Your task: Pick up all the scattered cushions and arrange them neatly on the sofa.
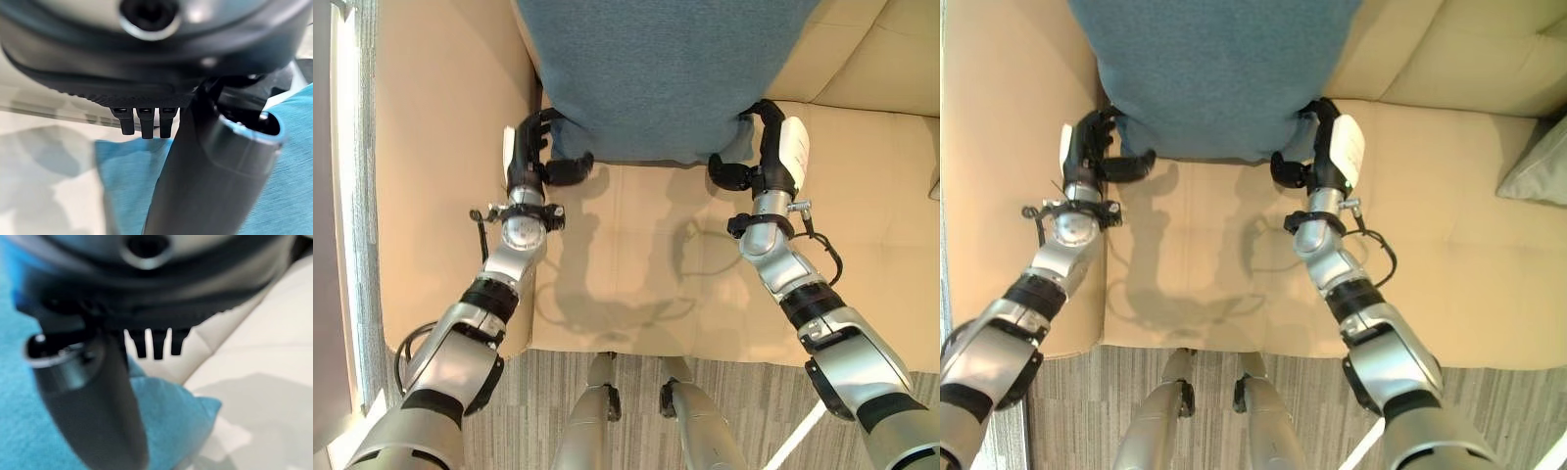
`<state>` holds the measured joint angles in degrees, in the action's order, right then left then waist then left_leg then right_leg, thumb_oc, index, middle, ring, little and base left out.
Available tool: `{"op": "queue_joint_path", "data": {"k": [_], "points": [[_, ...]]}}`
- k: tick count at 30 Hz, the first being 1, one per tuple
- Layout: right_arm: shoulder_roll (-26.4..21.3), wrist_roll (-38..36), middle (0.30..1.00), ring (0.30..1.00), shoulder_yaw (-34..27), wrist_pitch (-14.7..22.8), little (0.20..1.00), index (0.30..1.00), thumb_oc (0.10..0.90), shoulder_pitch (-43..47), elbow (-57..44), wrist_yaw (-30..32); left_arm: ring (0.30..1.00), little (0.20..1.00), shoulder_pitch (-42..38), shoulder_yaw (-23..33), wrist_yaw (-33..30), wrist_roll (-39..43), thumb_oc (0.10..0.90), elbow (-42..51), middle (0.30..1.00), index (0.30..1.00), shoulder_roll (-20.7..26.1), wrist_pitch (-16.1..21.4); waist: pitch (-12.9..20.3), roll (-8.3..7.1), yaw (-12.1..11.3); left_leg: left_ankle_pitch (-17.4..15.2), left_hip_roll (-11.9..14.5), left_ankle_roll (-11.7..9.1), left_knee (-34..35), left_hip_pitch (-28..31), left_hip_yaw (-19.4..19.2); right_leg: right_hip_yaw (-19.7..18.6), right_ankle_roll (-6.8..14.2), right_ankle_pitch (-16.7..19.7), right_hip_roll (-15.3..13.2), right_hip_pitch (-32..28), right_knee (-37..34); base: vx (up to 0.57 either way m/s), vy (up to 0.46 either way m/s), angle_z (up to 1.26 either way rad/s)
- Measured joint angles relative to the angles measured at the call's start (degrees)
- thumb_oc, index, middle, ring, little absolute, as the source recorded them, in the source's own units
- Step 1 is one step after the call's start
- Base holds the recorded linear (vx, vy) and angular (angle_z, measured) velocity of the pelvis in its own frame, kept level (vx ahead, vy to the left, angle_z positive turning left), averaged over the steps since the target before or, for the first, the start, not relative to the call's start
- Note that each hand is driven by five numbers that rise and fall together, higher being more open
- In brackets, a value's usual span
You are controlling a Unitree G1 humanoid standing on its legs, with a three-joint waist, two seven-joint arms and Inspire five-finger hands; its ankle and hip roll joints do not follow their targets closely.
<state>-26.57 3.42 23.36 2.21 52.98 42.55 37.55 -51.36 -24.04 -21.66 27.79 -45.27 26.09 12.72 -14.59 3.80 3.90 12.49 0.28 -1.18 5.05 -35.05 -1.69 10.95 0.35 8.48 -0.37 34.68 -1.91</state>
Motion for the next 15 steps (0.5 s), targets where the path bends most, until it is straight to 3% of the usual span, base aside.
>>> {"op": "queue_joint_path", "data": {"k": [4, 7, 10, 15], "points": [[-1.02, 0.13, 0.900, 0.900, -5.54, 0.73, 0.900, 0.900, 0.800, -5.39, -3.23, -0.79, 0.900, 0.900, 4.81, 2.08, 1.28, 0.85, 0.800, 3.72, 0.900, 0.900, 0.37, 0.07, 0.00, 0.00, -0.13, 0.06, 0.24, 0.02, 0.00, 1.22, 0.83, 0.05, 1.28, -1.43, -0.08, -0.21, 2.71, 0.02, -0.016, 0.06], [-3.57, 0.14, 0.900, 0.900, -9.57, 1.90, 0.900, 0.900, 0.800, -9.68, -5.51, -1.70, 0.900, 0.900, 6.61, 2.51, 3.07, 0.14, 0.800, 4.38, 0.900, 0.900, 4.68, 0.02, 0.00, 0.00, -0.11, 0.06, 0.16, 0.01, 0.00, 1.38, 0.96, 0.24, 1.30, -1.44, -0.14, -0.57, 2.55, 0.01, -0.012, 0.03], [-4.69, -0.02, 0.900, 0.900, -16.53, 2.73, 0.900, 0.900, 0.800, -17.42, -9.60, -2.96, 0.900, 0.900, 11.05, 8.99, 3.92, -0.63, 0.800, 6.20, 0.900, 0.900, 7.84, 0.04, 0.00, 0.00, 0.18, 0.06, 0.01, 0.00, 0.00, 2.07, 1.29, 0.40, 1.30, -1.44, -0.18, -1.79, 1.76, 0.02, -0.023, 0.03], [-4.42, -0.10, 0.900, 0.900, -19.59, 3.68, 0.900, 0.900, 0.800, -30.21, -13.71, -6.42, 0.900, 0.900, 22.87, 15.51, 5.20, -1.03, 0.800, 14.04, 0.900, 0.900, 7.75, 0.02, 0.01, -0.02, 0.44, 0.00, -0.08, -0.07, 0.02, 3.95, 2.04, 1.31, 1.65, -1.69, -0.17, -4.67, 0.49, 0.07, -0.040, 0.08]]}}
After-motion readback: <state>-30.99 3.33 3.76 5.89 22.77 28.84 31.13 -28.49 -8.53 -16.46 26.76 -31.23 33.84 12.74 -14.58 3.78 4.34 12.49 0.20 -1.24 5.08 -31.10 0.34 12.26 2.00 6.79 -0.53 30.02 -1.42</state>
